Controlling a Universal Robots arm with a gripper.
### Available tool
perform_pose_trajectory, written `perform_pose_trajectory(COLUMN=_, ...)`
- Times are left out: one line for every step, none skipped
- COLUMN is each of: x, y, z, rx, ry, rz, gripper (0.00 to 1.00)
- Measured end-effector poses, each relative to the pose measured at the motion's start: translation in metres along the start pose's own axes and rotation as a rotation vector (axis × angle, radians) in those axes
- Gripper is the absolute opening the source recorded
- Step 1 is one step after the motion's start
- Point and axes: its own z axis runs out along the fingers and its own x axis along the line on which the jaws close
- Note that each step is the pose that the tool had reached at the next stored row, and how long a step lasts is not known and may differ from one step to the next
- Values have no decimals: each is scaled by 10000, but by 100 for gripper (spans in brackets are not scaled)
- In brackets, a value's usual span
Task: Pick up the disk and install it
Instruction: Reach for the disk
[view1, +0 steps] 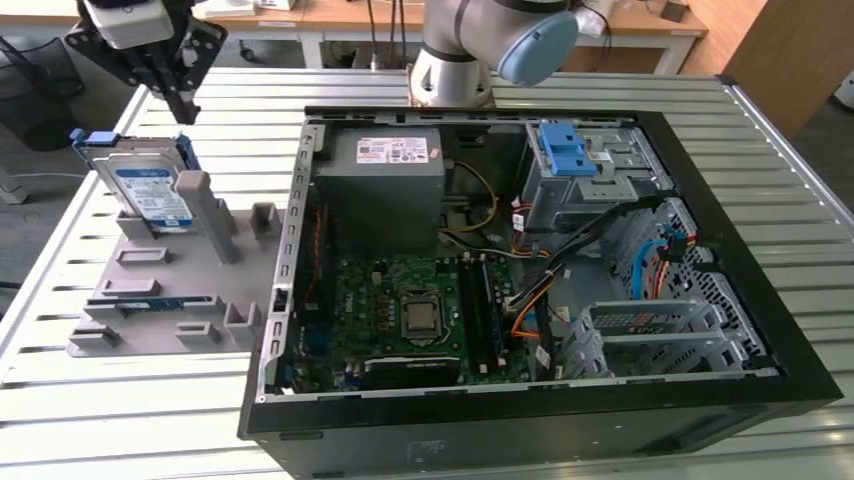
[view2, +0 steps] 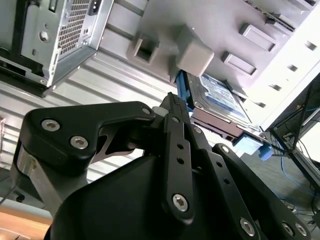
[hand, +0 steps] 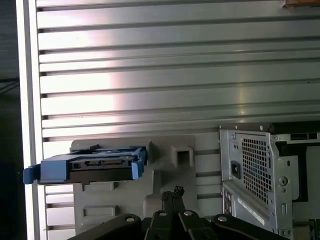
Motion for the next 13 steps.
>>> perform_pose_trajectory(x=45, y=-1, z=0, rx=2, ry=2, rz=2, gripper=11)
perform_pose_trajectory(x=93, y=-3, z=2, rx=1, ry=1, rz=3, gripper=11)
perform_pose_trajectory(x=135, y=-4, z=4, rx=1, ry=1, rz=2, gripper=11)
perform_pose_trajectory(x=175, y=-5, z=6, rx=1, ry=1, rz=1, gripper=11)
perform_pose_trajectory(x=215, y=-5, z=7, rx=1, ry=1, rz=0, gripper=11)
perform_pose_trajectory(x=255, y=-5, z=8, rx=1, ry=3, rz=1, gripper=11)
perform_pose_trajectory(x=294, y=-4, z=11, rx=1, ry=2, rz=2, gripper=11)
perform_pose_trajectory(x=330, y=-1, z=14, rx=0, ry=1, rz=2, gripper=11)
perform_pose_trajectory(x=368, y=5, z=17, rx=1, ry=3, rz=3, gripper=11)
perform_pose_trajectory(x=404, y=12, z=21, rx=1, ry=3, rz=2, gripper=11)
perform_pose_trajectory(x=440, y=21, z=25, rx=1, ry=3, rz=1, gripper=11)
perform_pose_trajectory(x=477, y=29, z=30, rx=1, ry=3, rz=1, gripper=11)
perform_pose_trajectory(x=516, y=38, z=36, rx=1, ry=3, rz=3, gripper=11)
